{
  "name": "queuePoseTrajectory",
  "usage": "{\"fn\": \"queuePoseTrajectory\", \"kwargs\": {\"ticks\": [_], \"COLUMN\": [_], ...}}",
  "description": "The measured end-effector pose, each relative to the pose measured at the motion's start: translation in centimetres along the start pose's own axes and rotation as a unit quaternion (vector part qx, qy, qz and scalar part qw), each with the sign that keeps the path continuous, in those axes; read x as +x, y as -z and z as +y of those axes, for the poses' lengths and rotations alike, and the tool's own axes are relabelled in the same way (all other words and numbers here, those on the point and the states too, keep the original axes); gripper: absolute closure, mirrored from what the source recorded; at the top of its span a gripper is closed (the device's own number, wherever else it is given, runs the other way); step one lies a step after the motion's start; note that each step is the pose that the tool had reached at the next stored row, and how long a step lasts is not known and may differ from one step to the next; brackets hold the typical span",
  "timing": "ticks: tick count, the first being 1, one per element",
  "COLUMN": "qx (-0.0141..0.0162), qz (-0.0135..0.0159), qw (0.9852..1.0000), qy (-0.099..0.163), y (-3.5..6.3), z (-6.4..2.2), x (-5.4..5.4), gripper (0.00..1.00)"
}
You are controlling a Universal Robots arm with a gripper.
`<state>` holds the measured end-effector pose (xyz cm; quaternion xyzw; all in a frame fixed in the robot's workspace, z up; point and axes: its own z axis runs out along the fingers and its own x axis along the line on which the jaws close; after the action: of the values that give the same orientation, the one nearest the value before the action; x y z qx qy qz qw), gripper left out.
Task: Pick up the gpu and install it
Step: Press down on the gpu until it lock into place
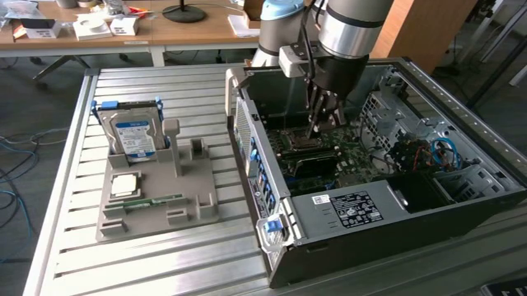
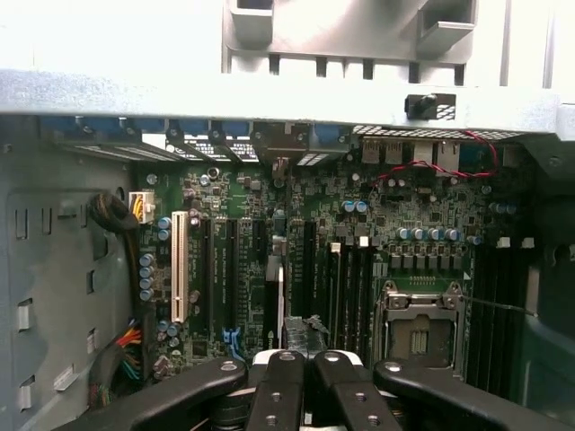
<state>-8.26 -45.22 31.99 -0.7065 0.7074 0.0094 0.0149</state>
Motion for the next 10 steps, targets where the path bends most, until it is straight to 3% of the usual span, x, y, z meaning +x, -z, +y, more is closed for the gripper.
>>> {"fn": "queuePoseTrajectory", "kwargs": {"ticks": [10], "qx": [0.0000], "qz": [0.0001], "qw": [1.0000], "qy": [0.000], "y": [0.00], "z": [-0.70], "x": [0.01], "gripper": [0.89]}}
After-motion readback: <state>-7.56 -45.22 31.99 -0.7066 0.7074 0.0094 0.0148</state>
